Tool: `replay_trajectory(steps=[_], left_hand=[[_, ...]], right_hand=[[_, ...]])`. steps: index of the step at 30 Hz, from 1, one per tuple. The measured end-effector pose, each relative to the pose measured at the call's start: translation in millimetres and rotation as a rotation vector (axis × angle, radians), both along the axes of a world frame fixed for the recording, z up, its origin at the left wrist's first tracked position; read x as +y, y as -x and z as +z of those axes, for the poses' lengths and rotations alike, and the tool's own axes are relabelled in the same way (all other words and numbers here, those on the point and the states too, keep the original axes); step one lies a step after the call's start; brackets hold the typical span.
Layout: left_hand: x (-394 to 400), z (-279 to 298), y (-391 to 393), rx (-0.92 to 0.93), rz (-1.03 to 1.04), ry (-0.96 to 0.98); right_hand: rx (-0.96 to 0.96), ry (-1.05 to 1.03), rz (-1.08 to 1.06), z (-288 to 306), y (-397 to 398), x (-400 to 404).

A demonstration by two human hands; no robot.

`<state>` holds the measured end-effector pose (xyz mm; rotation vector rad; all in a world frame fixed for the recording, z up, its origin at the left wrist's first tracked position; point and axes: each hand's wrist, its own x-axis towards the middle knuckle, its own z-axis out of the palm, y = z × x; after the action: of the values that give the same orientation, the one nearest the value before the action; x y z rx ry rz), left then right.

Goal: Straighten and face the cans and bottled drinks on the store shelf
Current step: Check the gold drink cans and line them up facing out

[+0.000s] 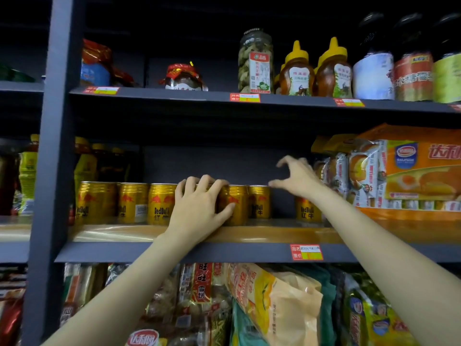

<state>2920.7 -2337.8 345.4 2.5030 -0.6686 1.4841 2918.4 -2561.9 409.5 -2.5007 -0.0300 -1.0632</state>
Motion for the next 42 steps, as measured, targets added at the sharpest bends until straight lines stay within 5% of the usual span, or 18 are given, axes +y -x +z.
replay_trajectory(steps=[5,11,16,20,24,26,29,31,34,37,42], left_hand=[[1.3,-1.4,-0.4,0.006,0.028,-0.013],[0.8,-2.6,0.0,-0.004,0.042,-0.03],[1.1,-3.0,0.4,0.005,0.024,-0.033],[1.2,1.9,5.8,0.041,-0.034,0.02],[-11.6,-5.3,36.7,-0.137,-0.347,0.239],[-23.9,-9.6,61.0,0.068,-0.619,0.327],[-38.7,-11.6,79.8,0.62,-1.029,0.567],[-38.3,-13.1,79.2,0.707,-1.158,0.751],[-22.5,-13.8,73.9,0.378,-0.983,0.672],[-7.8,-9.7,69.6,0.117,-0.826,0.486],[-11.2,-8.0,84.8,0.075,-0.92,0.44]], right_hand=[[0.285,-0.017,0.144,-11.8,-34.0,23.5],[0.122,-0.115,0.133,-14.0,-26.5,23.0],[-0.149,-0.346,0.344,-5.2,28.6,5.3],[-0.116,-0.61,0.589,-9.7,74.1,-2.6],[-0.06,-0.782,0.759,-21.0,99.0,2.2],[-0.064,-0.873,0.852,-25.7,104.6,8.8],[-0.061,-0.978,0.986,-30.8,106.8,25.6],[-0.067,-0.99,1.019,-33.2,108.1,33.7],[-0.022,-0.875,0.877,-35.6,112.7,37.7],[0.14,-0.993,0.893,-39.4,115.8,44.4],[0.278,-1.434,1.026,-47.0,119.7,56.8]])
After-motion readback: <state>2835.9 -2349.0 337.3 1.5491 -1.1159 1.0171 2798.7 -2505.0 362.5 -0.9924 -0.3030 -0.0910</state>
